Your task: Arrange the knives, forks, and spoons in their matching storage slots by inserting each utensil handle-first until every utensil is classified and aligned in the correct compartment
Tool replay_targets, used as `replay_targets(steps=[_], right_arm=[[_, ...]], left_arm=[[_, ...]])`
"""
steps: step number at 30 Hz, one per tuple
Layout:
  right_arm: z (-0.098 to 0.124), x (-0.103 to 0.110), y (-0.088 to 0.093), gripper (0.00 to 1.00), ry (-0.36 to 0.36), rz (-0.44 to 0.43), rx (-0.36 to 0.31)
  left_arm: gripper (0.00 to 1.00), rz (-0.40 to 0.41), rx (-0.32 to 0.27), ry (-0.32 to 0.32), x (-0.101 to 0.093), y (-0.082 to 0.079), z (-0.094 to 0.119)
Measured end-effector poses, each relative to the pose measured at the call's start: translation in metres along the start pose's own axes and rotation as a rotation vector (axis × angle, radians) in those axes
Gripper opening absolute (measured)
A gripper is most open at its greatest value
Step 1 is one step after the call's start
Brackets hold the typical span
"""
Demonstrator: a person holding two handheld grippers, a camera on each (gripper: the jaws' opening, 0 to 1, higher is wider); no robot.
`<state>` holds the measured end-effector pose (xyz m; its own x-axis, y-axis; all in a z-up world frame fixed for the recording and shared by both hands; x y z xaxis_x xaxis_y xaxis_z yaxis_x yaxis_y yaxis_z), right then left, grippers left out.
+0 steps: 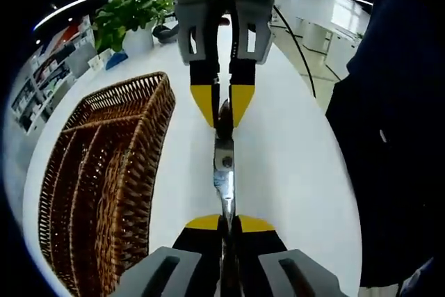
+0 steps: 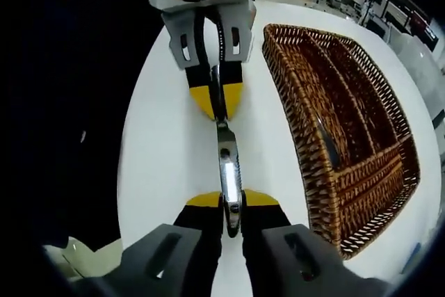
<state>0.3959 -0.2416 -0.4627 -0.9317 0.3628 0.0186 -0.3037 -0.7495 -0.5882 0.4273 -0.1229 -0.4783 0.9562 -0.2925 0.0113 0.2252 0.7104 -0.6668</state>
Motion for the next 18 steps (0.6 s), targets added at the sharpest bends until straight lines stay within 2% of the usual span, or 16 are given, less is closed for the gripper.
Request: replay_targets(steps=[4,9,18], right_arm=[[0.002,-0.002,-0.008,0.08,0.01,0.007,-0.022],[0.01,-0.003,-0.017,0.08,0.022,0.012,-0.057],[0.025,-0.009,-0.041,0.08,0.057,0.073,-0.089]], left_arm=[[0.06,0.006,0.024,-0.013,0.002,-0.001,0.008],[0.06,0.004,0.021,-0.023,0.003,-0.004,0.021],[0.06,-0.027,0.018,-0.072,0.011,-0.014,0.046]])
Point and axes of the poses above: the point that each gripper's makers call its tool centre point, and the gripper's own axes: z roughly backward along the fingers, x roughly to its left, y roughly out of its underside, the point moved 5 cm from there along z, roughly backward along the fingers, and after that the axes turned 9 degrees about -x, right-handed, at the moved point
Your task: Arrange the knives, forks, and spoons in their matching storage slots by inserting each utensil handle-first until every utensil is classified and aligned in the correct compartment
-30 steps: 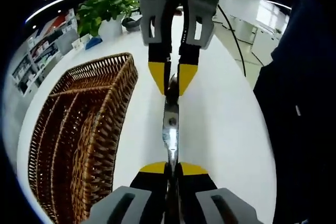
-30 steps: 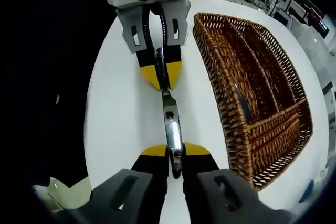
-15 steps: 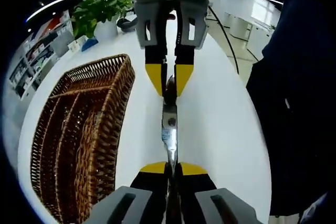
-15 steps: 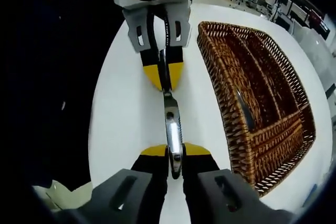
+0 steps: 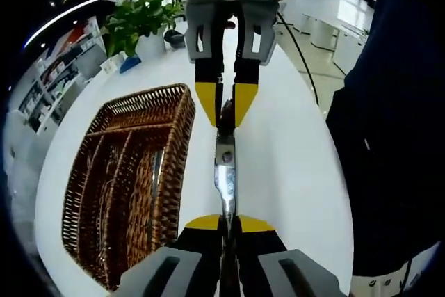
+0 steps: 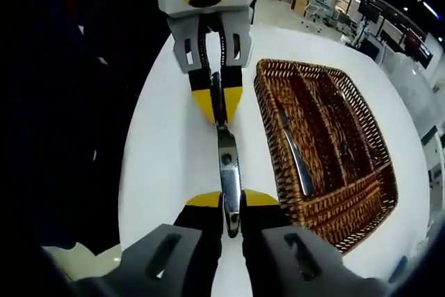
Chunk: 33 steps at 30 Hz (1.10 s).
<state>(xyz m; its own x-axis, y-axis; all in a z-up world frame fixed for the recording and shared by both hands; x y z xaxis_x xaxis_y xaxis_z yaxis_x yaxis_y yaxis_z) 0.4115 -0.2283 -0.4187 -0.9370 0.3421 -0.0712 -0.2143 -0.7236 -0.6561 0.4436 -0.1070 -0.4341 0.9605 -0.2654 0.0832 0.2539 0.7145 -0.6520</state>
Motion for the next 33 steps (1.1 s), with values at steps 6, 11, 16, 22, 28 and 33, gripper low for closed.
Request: replay_targets(steps=[6,11,16,22,28,33], right_arm=[[0.004,-0.011,-0.013,0.08,0.022,0.034,-0.014],[0.006,-0.024,-0.021,0.08,0.039,0.04,-0.026],[0.006,-0.038,-0.028,0.08,0.058,0.052,-0.035],[0.001,-0.06,-0.033,0.08,0.077,0.059,-0.04],[-0.01,-0.08,-0.031,0.08,0.09,0.058,-0.028],[-0.024,-0.091,-0.024,0.08,0.089,0.065,0.002]], left_arm=[[0.06,-0.022,0.017,-0.019,0.013,-0.004,0.013],[0.06,-0.044,0.026,-0.032,0.027,-0.007,0.022],[0.06,-0.061,0.036,-0.044,0.043,-0.007,0.029],[0.06,-0.074,0.05,-0.056,0.065,-0.005,0.033],[0.06,-0.07,0.062,-0.063,0.083,0.001,0.03],[0.06,-0.056,0.091,-0.059,0.096,0.01,0.019]])
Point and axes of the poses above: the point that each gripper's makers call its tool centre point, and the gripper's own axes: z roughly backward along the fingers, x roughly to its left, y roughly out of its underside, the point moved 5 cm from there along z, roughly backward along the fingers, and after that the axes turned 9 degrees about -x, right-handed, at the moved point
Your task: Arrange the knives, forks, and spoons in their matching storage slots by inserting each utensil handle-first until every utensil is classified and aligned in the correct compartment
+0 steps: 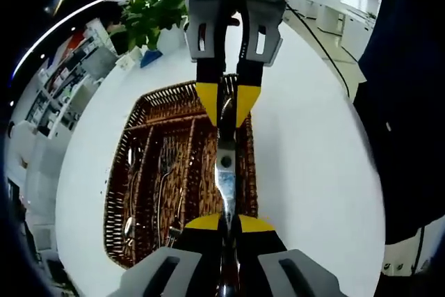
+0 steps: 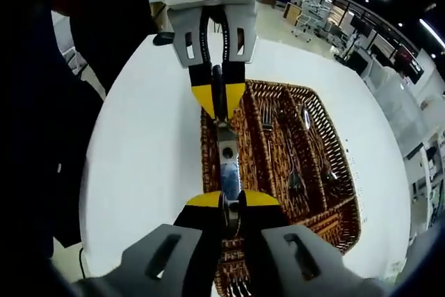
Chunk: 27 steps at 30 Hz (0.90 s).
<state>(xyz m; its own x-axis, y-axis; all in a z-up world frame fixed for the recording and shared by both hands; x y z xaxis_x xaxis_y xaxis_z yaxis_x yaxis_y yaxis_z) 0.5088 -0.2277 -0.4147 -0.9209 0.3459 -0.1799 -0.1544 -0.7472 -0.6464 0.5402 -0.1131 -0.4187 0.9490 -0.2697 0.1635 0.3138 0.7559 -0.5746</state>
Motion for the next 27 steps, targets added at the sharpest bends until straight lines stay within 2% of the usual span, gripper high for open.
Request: replay_targets(steps=[9,21,27], right_arm=[[-0.021,-0.01,0.013,0.08,-0.027,0.005,0.038],[-0.046,-0.016,0.03,0.08,-0.032,0.045,0.096],[-0.053,-0.017,0.035,0.09,-0.038,0.061,0.103]], left_arm=[[0.06,0.032,0.034,0.013,0.009,0.015,-0.019],[0.06,0.053,0.078,0.015,0.015,0.026,-0.04],[0.07,0.055,0.094,0.016,0.014,0.029,-0.044]])
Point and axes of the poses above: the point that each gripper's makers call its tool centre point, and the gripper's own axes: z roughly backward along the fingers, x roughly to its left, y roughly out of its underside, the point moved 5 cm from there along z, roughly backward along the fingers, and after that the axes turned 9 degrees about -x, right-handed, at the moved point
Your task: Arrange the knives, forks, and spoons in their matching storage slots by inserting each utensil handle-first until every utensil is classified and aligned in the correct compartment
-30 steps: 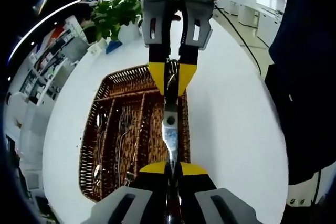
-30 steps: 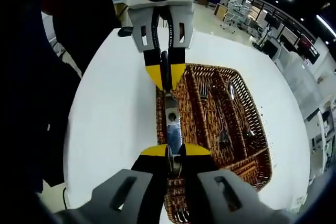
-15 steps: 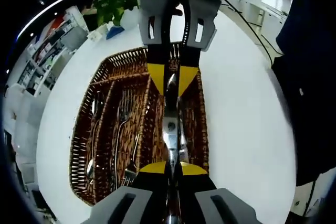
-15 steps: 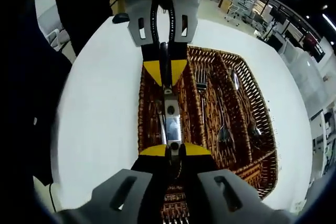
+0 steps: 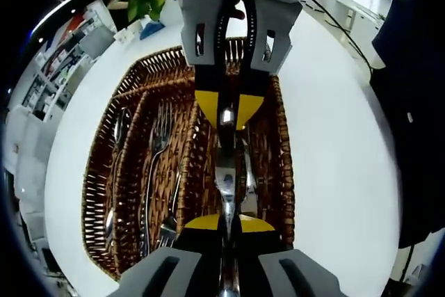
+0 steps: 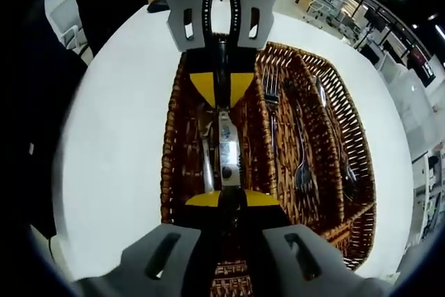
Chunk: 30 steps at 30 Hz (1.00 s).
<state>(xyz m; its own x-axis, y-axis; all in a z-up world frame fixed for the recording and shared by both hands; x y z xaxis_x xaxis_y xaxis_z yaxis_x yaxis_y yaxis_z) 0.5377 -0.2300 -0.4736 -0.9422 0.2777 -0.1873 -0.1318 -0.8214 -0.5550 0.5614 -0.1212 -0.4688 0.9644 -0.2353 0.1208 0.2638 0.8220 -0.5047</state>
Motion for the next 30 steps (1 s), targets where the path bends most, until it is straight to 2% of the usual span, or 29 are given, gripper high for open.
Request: replay_targets(steps=[3,7,10,13,17,21,26,28,30], right_arm=[[-0.003,0.0,0.001,0.09,-0.008,-0.006,0.001],[-0.007,-0.001,0.001,0.1,-0.026,-0.013,0.006],[-0.007,0.0,0.003,0.09,-0.031,-0.007,0.015],[-0.003,0.001,0.006,0.11,-0.022,-0.017,0.02],[0.004,-0.001,0.008,0.14,-0.012,-0.051,0.01],[0.013,-0.004,0.011,0.14,0.015,-0.065,-0.001],[0.028,-0.007,0.01,0.16,0.063,-0.139,-0.05],[0.034,-0.007,0.007,0.17,0.099,-0.192,-0.092],[0.04,-0.007,0.008,0.2,0.122,-0.221,-0.1]], left_arm=[[0.07,-0.002,0.008,-0.004,0.0,0.003,-0.003],[0.07,-0.068,0.042,-0.006,-0.003,0.007,-0.008],[0.08,-0.023,0.017,-0.007,-0.002,0.003,-0.005],[0.14,-0.012,0.032,-0.009,-0.001,0.007,-0.005],[0.15,0.002,0.035,0.003,-0.004,0.01,-0.003],[0.15,0.001,0.034,-0.016,-0.001,0.011,0.002],[0.17,0.073,-0.023,-0.05,0.003,0.005,0.014],[0.17,0.116,-0.065,-0.071,0.004,0.002,0.019],[0.18,0.161,-0.088,-0.088,0.004,0.0,0.024]])
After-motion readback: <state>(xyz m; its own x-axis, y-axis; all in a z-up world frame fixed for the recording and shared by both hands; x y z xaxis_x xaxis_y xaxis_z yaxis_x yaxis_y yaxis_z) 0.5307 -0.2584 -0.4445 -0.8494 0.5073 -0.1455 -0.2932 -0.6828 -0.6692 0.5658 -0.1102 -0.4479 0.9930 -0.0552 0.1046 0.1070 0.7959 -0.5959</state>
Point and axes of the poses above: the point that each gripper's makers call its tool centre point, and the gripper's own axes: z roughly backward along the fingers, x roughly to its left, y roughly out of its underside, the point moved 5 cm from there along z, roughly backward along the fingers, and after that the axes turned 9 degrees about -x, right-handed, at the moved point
